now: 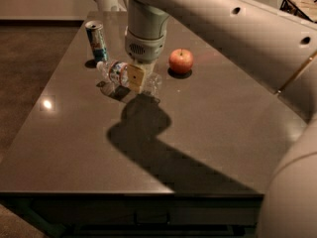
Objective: Move water bottle near redbull can
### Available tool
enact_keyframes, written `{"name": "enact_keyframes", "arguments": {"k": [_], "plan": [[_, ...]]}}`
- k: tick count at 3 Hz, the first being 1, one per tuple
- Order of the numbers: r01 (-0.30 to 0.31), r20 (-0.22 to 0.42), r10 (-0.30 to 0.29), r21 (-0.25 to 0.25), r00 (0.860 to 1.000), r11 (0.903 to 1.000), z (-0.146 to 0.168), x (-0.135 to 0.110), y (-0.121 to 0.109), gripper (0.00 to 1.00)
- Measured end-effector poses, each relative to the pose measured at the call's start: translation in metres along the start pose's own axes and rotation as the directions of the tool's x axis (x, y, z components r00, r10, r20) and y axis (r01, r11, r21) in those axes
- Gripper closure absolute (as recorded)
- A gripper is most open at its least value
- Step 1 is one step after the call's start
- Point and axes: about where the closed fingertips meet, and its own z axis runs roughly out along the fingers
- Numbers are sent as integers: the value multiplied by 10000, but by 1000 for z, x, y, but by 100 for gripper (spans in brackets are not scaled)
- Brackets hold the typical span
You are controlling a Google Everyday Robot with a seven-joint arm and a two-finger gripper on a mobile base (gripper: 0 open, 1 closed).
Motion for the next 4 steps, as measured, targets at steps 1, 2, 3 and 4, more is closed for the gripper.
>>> {"name": "enact_keyframes", "arguments": {"k": [1,2,3,4], "plan": [[-40,70,40,3,10000,10000,9,-16,-13,100],[95,60,-95,-41,9999,9999,15,-35,-9,100],[228,-22,-228,-58,9997,9997,22,-53,-4,85],[291,-68,-292,-42,9996,9996,27,-68,-3,62]]}}
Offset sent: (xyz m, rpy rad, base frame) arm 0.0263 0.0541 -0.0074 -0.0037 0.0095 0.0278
